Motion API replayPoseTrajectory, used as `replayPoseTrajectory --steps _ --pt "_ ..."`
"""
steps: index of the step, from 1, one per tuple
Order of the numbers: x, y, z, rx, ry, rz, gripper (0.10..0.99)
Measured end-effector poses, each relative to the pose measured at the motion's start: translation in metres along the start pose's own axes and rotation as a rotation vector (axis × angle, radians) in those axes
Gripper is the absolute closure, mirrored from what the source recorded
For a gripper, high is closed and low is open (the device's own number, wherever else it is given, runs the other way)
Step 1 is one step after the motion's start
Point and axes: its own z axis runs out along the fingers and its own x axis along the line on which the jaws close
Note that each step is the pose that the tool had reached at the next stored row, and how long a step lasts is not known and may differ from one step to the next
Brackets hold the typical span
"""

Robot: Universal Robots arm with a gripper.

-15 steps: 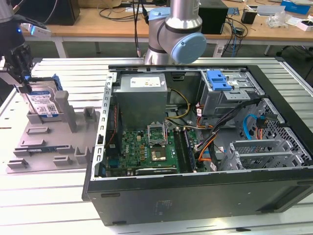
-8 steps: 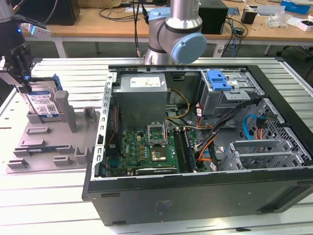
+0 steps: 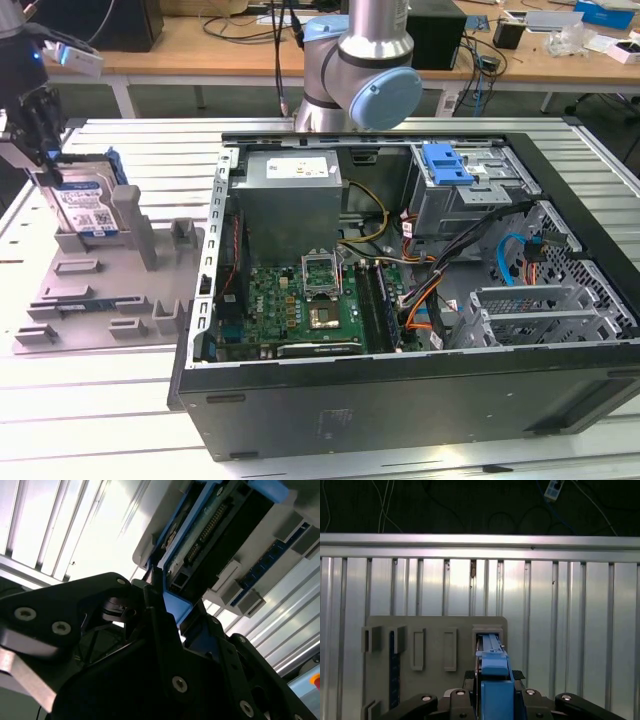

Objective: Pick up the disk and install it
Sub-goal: 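Pick up the disk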

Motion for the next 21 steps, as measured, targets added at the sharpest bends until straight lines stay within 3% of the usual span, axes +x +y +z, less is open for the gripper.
replayPoseTrajectory --steps 21 --pt "0.0024 0.0012 -0.0378 0.000 0.0000 0.000 0.718"
